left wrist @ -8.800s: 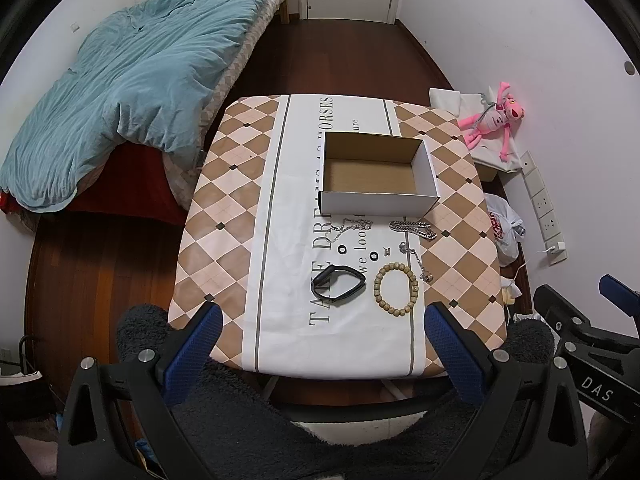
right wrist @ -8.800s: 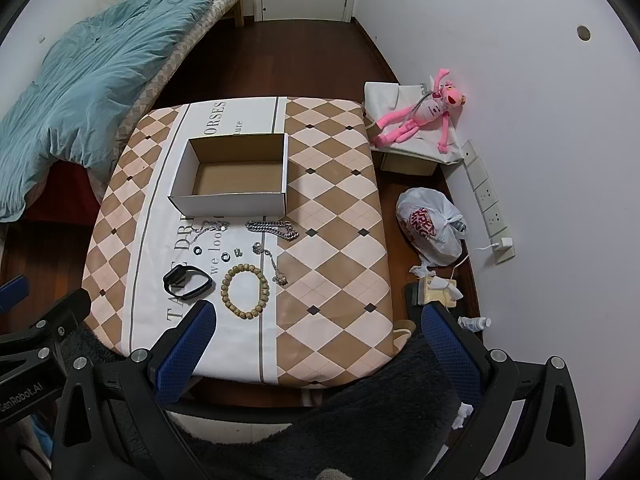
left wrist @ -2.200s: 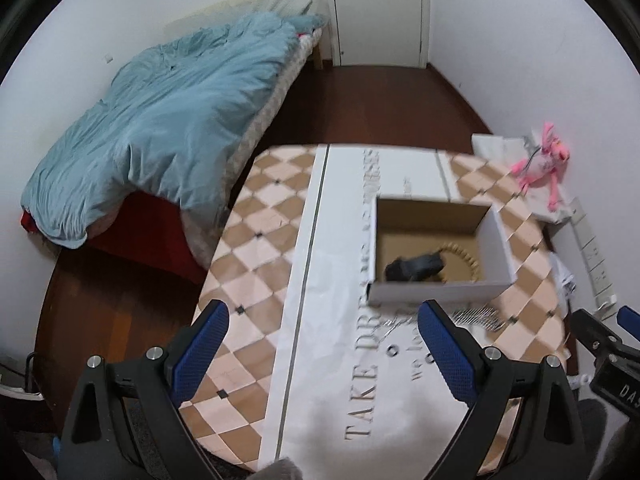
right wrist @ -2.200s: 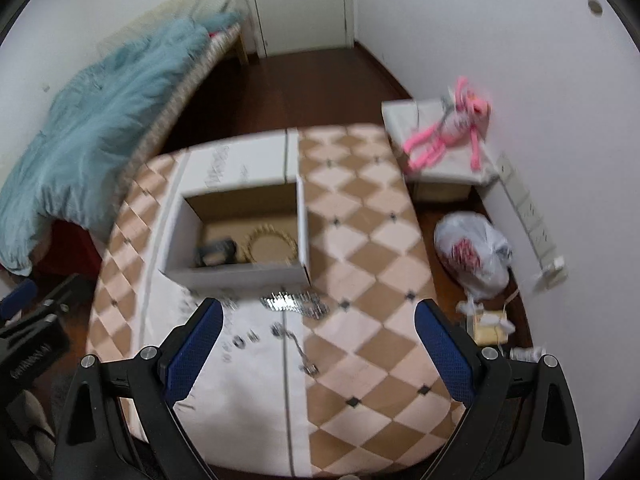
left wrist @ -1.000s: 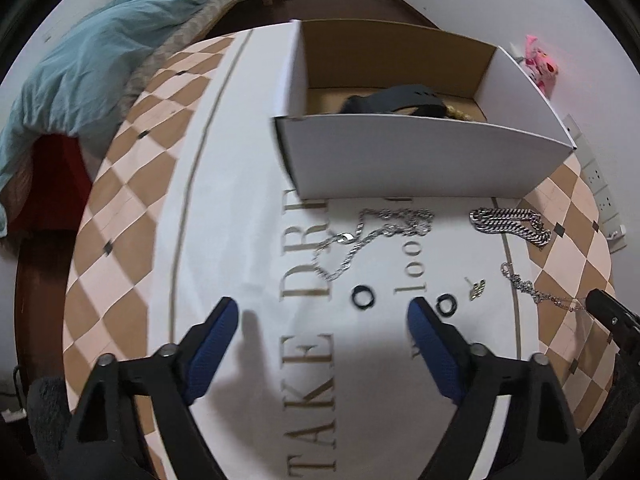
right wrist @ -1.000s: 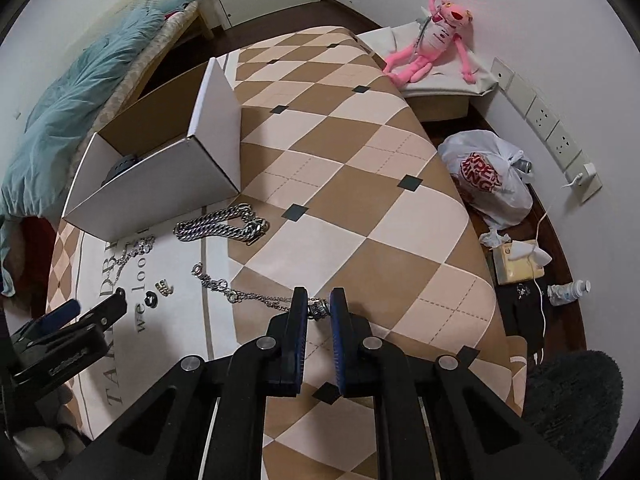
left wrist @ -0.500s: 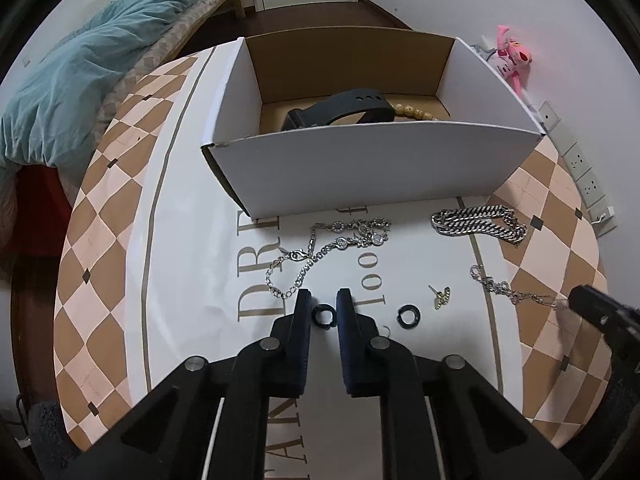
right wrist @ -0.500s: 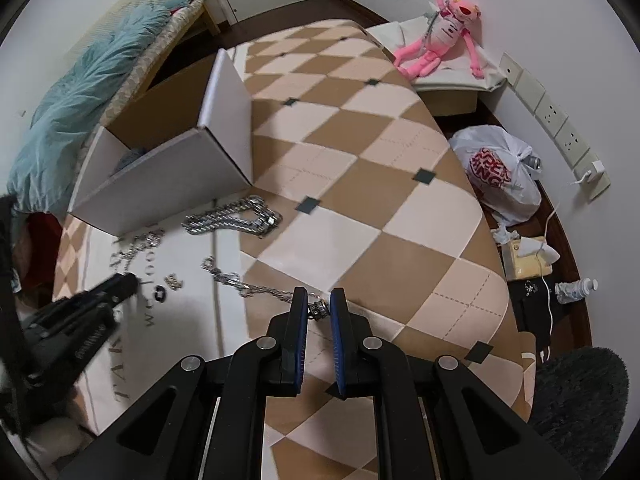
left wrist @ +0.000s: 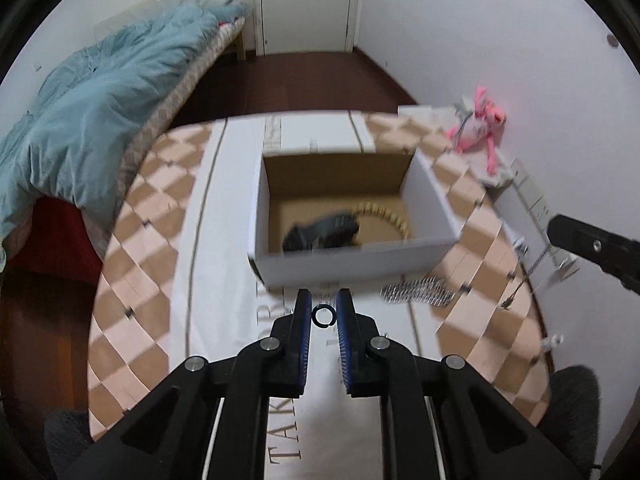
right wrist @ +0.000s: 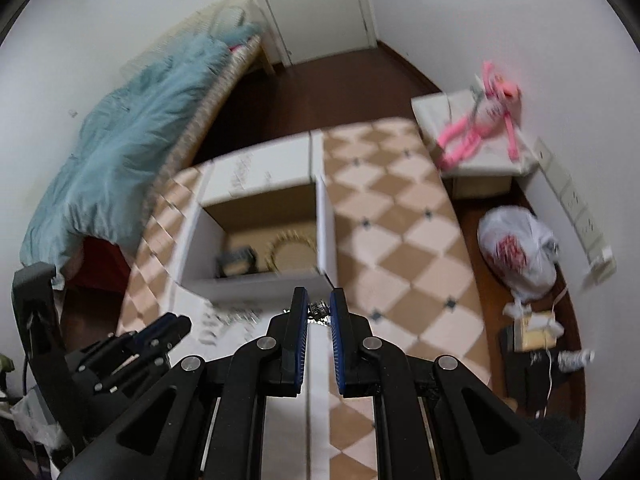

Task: Organize jewelry
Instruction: 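Carry the ring and chain into the box and open both grippers, then lift both grippers away from the box, then grasp a silver chain with the left gripper while the right grasps the thick chain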

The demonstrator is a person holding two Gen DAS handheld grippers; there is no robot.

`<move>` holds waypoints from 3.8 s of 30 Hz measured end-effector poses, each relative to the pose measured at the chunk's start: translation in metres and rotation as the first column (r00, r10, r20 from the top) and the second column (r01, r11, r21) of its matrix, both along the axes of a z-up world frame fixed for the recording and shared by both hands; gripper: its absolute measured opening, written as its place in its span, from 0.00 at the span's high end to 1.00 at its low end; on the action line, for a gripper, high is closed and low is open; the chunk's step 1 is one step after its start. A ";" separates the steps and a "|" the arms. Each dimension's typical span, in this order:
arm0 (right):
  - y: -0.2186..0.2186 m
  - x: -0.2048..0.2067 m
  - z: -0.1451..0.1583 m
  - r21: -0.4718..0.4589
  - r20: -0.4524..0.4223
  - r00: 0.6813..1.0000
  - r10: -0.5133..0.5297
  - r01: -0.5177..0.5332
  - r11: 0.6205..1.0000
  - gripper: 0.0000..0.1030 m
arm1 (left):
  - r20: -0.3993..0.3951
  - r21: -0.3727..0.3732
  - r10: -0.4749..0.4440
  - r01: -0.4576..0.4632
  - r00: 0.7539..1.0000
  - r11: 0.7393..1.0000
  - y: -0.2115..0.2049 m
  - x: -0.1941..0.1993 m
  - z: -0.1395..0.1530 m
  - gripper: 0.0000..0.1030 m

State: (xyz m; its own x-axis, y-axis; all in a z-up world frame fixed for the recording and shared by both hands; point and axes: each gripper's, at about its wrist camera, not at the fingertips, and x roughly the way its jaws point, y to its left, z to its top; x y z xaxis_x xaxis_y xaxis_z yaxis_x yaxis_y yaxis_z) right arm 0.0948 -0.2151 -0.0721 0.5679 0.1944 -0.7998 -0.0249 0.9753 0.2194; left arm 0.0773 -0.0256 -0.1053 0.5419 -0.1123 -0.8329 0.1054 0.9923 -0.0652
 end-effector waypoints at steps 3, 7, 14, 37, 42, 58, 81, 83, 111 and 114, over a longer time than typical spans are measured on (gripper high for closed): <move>0.007 0.013 0.030 -0.004 0.051 0.998 0.025 -0.025 1.000 0.89 | 0.021 -0.021 -0.003 0.004 1.000 1.000 0.004 0.011 0.021 0.90; 0.017 0.038 0.056 -0.014 0.090 0.995 0.052 -0.051 0.999 0.89 | 0.049 -0.029 -0.006 0.007 0.999 1.000 0.012 0.031 0.043 0.90; 0.037 0.114 0.032 -0.023 -0.028 0.995 0.096 -0.097 0.995 0.89 | 0.003 -0.037 0.012 -0.012 1.000 0.999 0.035 0.090 0.042 0.90; 0.044 0.183 -0.077 -0.106 -0.278 0.956 0.095 -0.128 0.986 0.55 | -0.184 -0.053 0.046 -0.057 0.982 0.997 0.041 0.172 -0.011 0.33; 0.046 0.175 -0.068 -0.151 -0.256 0.963 0.079 -0.121 0.981 0.47 | -0.151 -0.003 0.095 -0.096 0.984 0.995 0.053 0.168 -0.005 0.11; 0.045 0.110 -0.082 -0.264 -0.242 0.970 0.014 -0.080 0.961 0.06 | -0.105 0.062 0.165 -0.159 0.981 0.985 0.060 0.105 -0.018 0.03; 0.032 0.019 0.019 -0.236 0.012 1.000 -0.024 0.026 0.972 0.06 | 0.087 0.032 0.149 -0.152 0.985 0.988 0.044 0.018 0.067 0.03; 0.029 0.014 0.019 -0.224 0.010 0.999 -0.032 0.034 0.974 0.05 | 0.096 0.048 0.165 -0.170 0.982 0.984 0.045 0.014 0.069 0.03; 0.010 0.044 -0.162 -0.160 -0.229 0.969 -0.092 0.056 0.985 0.50 | -0.144 0.174 0.255 -0.229 0.956 0.958 0.073 0.022 -0.085 0.03; 0.011 0.045 -0.162 -0.149 -0.227 0.971 -0.076 0.042 0.988 0.93 | -0.165 0.155 0.224 -0.199 0.961 0.968 0.073 0.023 -0.089 0.03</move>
State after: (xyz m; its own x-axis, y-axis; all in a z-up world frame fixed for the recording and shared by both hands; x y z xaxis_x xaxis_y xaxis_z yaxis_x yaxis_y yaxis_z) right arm 0.1399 -0.2042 -0.2344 0.3713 0.0411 -0.9276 0.0686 0.9951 0.0716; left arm 0.1006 0.0469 -0.1946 0.3809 0.1098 -0.9181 -0.1089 0.9913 0.0733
